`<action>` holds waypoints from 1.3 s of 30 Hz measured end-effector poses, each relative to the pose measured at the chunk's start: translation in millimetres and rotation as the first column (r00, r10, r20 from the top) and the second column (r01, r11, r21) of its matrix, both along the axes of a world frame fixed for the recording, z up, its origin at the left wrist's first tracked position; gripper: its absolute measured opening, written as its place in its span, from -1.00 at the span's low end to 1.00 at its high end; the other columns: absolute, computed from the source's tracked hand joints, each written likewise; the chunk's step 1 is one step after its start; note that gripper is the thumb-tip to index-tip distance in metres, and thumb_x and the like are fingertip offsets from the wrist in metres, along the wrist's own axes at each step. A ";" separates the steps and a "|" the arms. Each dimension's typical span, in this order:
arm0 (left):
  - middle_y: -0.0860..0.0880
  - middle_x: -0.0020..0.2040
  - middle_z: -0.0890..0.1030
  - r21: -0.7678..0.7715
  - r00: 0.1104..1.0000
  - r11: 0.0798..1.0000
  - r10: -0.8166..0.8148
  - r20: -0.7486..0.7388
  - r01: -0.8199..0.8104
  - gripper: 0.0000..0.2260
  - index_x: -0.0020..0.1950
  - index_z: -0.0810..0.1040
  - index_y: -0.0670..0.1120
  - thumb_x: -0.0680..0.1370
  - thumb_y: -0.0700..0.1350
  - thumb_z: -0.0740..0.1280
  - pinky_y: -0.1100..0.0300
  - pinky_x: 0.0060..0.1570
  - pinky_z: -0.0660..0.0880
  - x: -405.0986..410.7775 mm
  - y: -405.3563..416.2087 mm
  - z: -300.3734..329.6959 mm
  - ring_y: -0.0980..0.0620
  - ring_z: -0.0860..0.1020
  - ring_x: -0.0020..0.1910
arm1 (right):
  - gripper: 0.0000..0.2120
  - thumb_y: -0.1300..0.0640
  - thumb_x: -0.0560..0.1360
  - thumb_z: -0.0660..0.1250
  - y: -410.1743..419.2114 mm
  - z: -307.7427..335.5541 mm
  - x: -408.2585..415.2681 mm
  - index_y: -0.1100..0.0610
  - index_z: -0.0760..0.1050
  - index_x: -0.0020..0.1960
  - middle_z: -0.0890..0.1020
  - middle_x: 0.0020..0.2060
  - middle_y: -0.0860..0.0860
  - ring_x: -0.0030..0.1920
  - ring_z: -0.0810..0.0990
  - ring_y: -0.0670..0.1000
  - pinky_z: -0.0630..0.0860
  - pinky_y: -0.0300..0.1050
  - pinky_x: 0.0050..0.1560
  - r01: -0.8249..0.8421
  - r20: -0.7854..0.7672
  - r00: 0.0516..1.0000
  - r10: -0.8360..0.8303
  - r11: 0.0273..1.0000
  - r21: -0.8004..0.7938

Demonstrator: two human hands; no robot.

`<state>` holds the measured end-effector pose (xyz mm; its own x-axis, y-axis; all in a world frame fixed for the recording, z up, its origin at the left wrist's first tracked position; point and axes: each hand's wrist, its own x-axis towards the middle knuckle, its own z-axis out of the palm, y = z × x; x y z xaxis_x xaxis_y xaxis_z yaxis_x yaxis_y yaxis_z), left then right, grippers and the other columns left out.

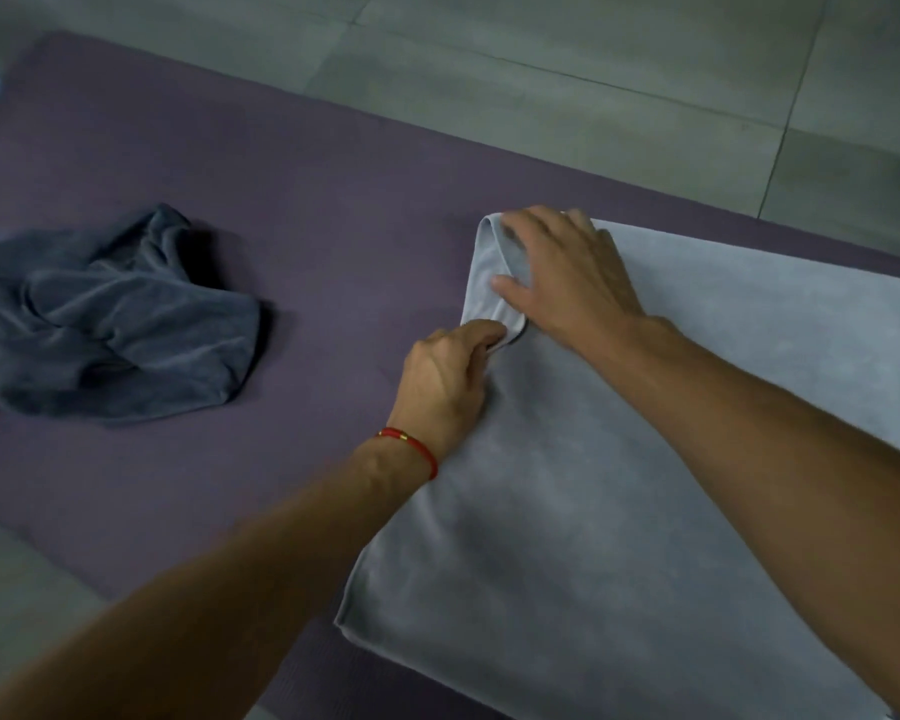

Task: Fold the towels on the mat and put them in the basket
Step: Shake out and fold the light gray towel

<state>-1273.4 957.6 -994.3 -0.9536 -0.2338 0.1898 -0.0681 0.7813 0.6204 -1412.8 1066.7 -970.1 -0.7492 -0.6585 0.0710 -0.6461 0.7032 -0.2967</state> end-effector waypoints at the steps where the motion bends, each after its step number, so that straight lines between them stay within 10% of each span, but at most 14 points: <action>1: -0.03 -0.02 0.71 0.072 0.998 0.995 0.069 0.011 -0.070 -0.74 0.07 0.65 -0.13 0.53 -0.25 0.20 0.04 -0.08 0.59 0.7 -2.0 -1.5 -0.07 0.66 -0.11 | -0.41 -0.07 0.53 0.37 -11.1 2.1 -8.2 0.03 0.31 0.50 0.37 0.48 0.03 0.40 0.36 0.16 0.37 0.15 0.30 -0.064 0.020 0.998 0.064 0.997 0.030; 4: -0.02 -0.19 0.66 0.238 0.951 0.922 0.285 0.120 -0.306 -0.81 -0.02 0.62 -0.12 0.51 -0.31 0.24 0.07 -0.14 0.60 -4.0 -17.4 -6.9 0.00 0.63 -0.20 | -0.41 0.19 0.53 0.34 -44.2 -3.9 -21.3 -0.04 0.29 0.52 0.29 0.54 0.03 0.47 0.28 0.14 0.26 0.12 0.37 -0.204 0.082 0.978 0.192 0.963 0.178; 7: -0.06 -0.11 0.63 0.067 0.916 0.942 0.302 0.264 -0.329 -0.91 -0.05 0.62 -0.11 0.45 -0.20 0.41 0.06 -0.05 0.50 -13.7 -26.0 -14.7 -0.05 0.56 -0.09 | -0.48 0.35 0.49 0.29 -51.5 -13.0 -32.3 0.01 0.41 0.40 0.51 0.28 0.07 0.31 0.39 0.19 0.32 0.13 0.25 -0.129 -0.024 0.990 0.137 0.966 0.226; 18: -0.17 0.13 0.58 -0.020 0.804 0.979 0.176 0.568 -0.201 -0.81 0.06 0.58 -0.11 0.53 -0.02 0.36 0.09 0.06 0.52 -46.4 -44.9 2.1 -0.19 0.55 0.10 | -0.81 0.12 0.52 0.32 -60.3 0.4 -70.6 0.21 0.58 0.05 0.61 0.04 0.22 0.06 0.58 0.30 0.49 0.10 -0.01 -0.041 -0.128 0.990 0.062 0.986 0.160; 24: -0.26 0.10 0.54 -0.216 0.818 0.965 0.243 0.522 -0.149 -0.76 0.11 0.48 -0.19 0.59 -0.04 0.23 -0.05 -0.06 0.46 -45.8 -38.8 16.7 -0.35 0.52 0.04 | -0.69 0.14 0.58 0.20 -60.4 -9.4 -58.7 0.09 0.52 0.30 0.63 0.20 0.12 0.22 0.56 0.22 0.50 0.07 0.22 0.060 0.200 0.979 -0.049 0.997 -0.052; 30: -0.18 -0.21 0.64 0.090 0.869 0.942 0.258 0.421 -0.323 -0.75 -0.21 0.50 -0.12 0.54 0.03 0.22 -0.06 -0.11 0.56 -28.2 -45.0 19.4 -0.27 0.60 -0.17 | -0.41 0.43 0.43 0.20 -19.8 -12.7 -21.4 0.00 0.50 0.37 0.50 0.37 -0.04 0.35 0.39 0.05 0.32 -0.01 0.34 -0.287 0.172 0.938 0.302 0.952 -0.109; 35: -0.01 -0.17 0.64 0.082 0.827 0.966 0.165 0.537 -0.246 -0.80 -0.07 0.58 -0.04 0.54 0.09 0.35 0.05 -0.05 0.57 6.1 -42.8 18.7 -0.08 0.60 -0.12 | -0.84 0.13 0.53 0.38 -27.4 -21.5 -22.0 0.01 0.57 0.11 0.54 0.23 -0.05 0.26 0.44 0.08 0.32 0.03 0.14 -0.309 0.020 0.951 0.309 0.951 0.015; 39: 0.00 -0.23 0.64 0.077 0.822 0.956 0.199 0.533 -0.282 -0.89 -0.13 0.60 -0.05 0.50 -0.02 0.41 0.04 -0.13 0.61 19.6 -47.6 15.0 -0.04 0.62 -0.21 | -0.83 0.18 0.52 0.40 -49.3 -24.5 -20.5 0.08 0.52 0.10 0.52 0.13 0.01 0.17 0.48 0.09 0.46 0.06 0.13 -0.170 0.058 0.983 0.176 0.981 -0.098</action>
